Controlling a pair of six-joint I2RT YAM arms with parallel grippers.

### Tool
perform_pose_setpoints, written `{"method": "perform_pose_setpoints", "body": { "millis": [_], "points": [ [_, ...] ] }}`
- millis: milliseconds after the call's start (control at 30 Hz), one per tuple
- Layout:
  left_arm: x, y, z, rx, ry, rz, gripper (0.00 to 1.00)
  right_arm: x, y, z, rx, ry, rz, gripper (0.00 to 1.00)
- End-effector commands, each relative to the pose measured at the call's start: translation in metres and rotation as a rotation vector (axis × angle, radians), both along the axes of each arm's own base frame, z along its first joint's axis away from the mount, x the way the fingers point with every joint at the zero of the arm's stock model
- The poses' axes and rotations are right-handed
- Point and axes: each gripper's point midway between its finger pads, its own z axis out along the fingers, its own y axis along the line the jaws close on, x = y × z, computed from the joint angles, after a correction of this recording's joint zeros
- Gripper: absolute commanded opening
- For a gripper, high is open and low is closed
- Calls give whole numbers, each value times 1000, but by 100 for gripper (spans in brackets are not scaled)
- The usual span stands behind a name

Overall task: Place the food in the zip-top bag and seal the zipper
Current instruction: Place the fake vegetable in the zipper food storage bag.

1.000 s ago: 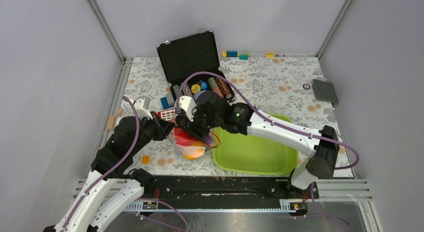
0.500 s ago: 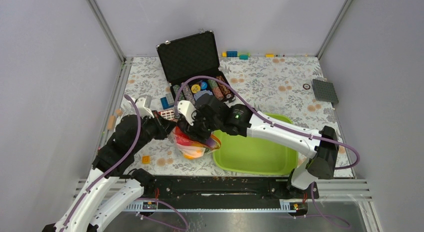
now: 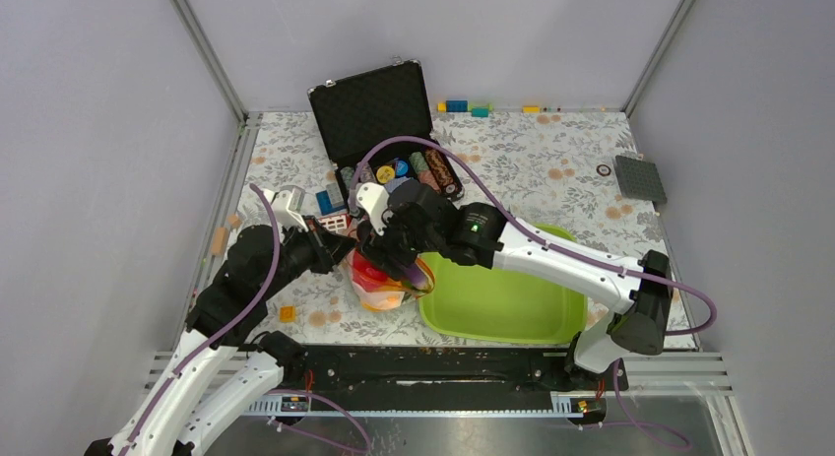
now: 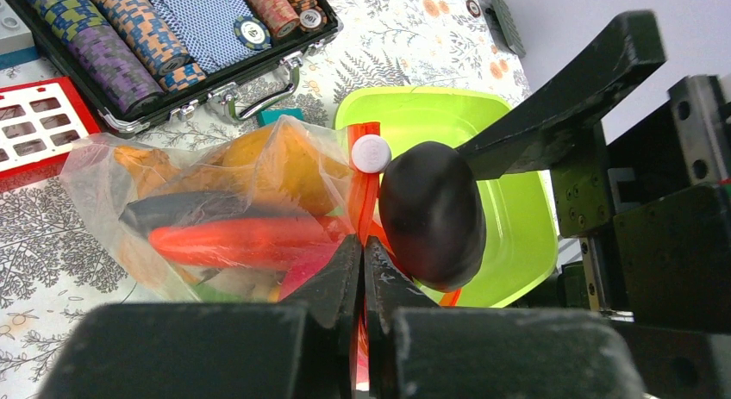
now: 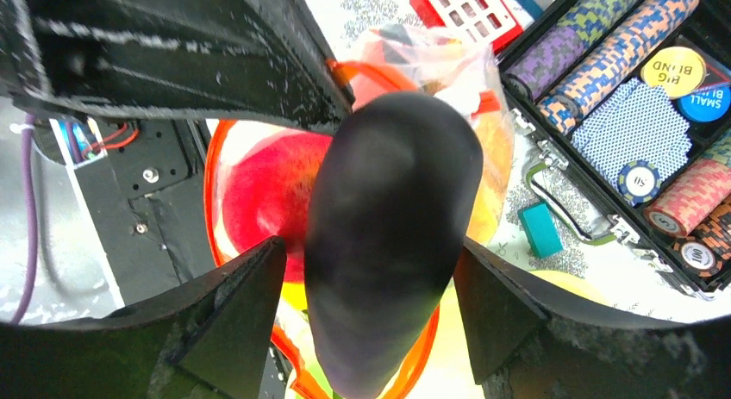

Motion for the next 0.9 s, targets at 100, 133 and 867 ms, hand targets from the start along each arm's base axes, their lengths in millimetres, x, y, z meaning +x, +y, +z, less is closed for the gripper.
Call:
{"method": "perform_pose_setpoints", "body": {
  "millis": [100, 133, 867],
  "points": [
    [5, -7, 23, -54, -89, -23, 0, 11, 14, 56, 220, -70, -83, 77],
    [5, -7, 22, -54, -87, -23, 0, 11, 16, 57, 234, -71, -79, 75],
    [19, 10, 26, -54, -84, 115, 0, -36, 10, -26, 35, 172, 128, 0]
  ]
}}
